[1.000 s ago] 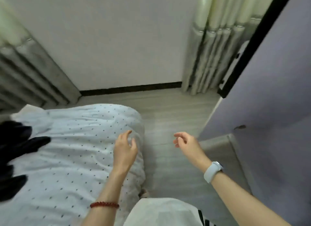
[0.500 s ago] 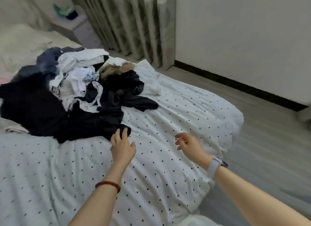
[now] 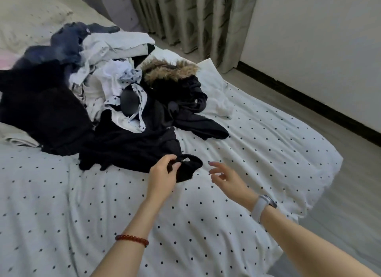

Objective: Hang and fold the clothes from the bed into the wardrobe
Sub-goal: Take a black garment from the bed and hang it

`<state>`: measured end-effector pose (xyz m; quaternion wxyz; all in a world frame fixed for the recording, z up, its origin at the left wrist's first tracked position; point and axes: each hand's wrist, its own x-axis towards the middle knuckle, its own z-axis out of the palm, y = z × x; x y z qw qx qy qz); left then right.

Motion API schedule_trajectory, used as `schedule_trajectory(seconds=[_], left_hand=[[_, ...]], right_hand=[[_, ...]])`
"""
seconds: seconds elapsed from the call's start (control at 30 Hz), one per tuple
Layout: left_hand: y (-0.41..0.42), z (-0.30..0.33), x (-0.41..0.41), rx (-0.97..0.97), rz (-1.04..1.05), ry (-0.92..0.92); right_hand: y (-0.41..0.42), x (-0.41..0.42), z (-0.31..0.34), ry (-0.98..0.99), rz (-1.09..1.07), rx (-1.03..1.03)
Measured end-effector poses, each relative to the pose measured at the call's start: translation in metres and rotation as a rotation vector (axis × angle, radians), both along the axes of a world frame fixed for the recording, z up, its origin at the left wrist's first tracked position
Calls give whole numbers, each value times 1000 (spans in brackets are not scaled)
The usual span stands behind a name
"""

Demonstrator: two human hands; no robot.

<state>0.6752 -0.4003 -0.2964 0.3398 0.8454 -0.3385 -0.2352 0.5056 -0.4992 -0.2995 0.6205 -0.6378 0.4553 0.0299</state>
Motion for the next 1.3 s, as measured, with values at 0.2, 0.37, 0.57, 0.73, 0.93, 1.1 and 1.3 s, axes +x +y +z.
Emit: schedule_trajectory(seconds=[0.2,0.37,0.57,0.73,0.93,1.1,1.3], left_hand=[[23,13,-74,-227,-154,176],[29,19,-110,-285,-374,190],[7,11,-124,-113,-309,-55],[-42,-17,-133,509,-670,-282],[-66,-48,-143,710,-725,-486],[-54,-34,-164,442,-664,-129],[-80,20,-181,113,-416,20]], right_hand=[[-8,7,31,-165,-174,768],[-10,-30,31,-133,-273,468],[-25,-125,30,162,-68,-220],[-27,-210,30,289,-124,-366],[-25,-266,34,242,-623,-331],[-6,-298,24,307,-617,124],[-8,-310,26,254,-579,-16]])
